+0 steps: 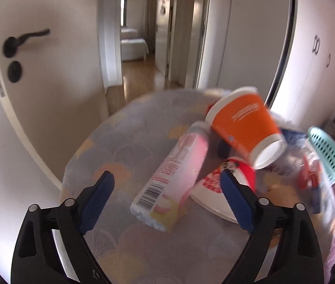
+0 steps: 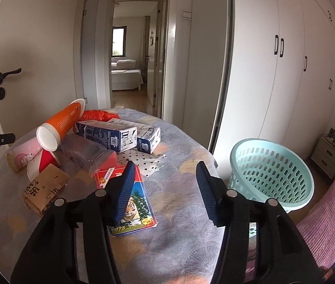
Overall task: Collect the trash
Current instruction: 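Grasp the pink drink bottle with the left gripper while the right grasps the tiger-print box, then carry both items over the green basket and open both grippers to drop them, then grasp the brown paper bag with the left gripper while the right grasps the red pouch, then carry both items over the green basket and release them inside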
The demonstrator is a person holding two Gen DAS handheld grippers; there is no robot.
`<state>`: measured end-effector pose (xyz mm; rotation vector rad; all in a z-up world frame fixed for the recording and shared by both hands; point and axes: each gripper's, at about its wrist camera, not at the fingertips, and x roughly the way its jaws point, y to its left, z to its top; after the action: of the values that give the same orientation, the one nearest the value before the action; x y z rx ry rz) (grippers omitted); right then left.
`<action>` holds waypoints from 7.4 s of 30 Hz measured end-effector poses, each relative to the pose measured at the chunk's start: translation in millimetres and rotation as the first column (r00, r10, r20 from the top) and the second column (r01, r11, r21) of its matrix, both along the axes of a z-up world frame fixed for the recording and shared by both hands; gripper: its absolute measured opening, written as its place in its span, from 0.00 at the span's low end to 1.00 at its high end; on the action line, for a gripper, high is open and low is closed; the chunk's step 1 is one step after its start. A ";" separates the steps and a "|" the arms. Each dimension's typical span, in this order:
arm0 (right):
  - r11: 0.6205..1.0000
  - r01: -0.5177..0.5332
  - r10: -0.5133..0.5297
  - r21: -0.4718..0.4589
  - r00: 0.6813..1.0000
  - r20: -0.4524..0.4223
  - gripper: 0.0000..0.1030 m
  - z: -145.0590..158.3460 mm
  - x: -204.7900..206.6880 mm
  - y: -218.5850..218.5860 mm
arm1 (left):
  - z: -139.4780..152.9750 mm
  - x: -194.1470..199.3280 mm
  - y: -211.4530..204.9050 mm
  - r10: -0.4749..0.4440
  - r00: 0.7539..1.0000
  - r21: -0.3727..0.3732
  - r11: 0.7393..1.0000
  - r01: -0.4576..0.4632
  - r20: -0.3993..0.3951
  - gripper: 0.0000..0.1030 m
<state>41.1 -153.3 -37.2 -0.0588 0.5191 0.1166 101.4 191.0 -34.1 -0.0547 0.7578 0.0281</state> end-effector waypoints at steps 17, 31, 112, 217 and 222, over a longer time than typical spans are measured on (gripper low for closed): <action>0.989 -0.137 0.146 0.055 0.964 -0.221 0.78 -45.7 37.0 19.3 | -40.9 56.3 -11.0 -0.085 0.976 0.016 0.996 0.090 -0.200 0.58; 0.970 -0.217 0.235 0.114 0.955 -0.183 0.58 -32.3 21.9 14.9 | 0.9 5.0 -8.0 -0.030 0.999 -0.059 0.998 0.028 -0.036 0.45; 0.969 -0.171 0.186 0.179 0.980 -0.072 0.61 18.0 33.9 -18.5 | 47.1 -58.3 -129.8 -0.096 0.989 -0.047 0.994 0.102 0.109 0.82; 0.843 0.424 -0.321 0.331 0.890 -0.324 0.65 -12.3 78.8 -259.6 | 38.3 75.1 -402.1 -0.628 0.775 -0.188 0.754 0.629 0.072 0.64; 0.877 0.337 -0.250 0.342 0.929 -0.272 0.65 11.0 72.3 -219.4 | 68.8 47.5 -345.2 -0.544 0.825 -0.193 0.802 0.565 0.155 0.70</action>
<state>113.4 -372.6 -26.2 0.4241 0.7133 -0.0789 148.9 -154.2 34.6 -0.0530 0.6577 -0.6271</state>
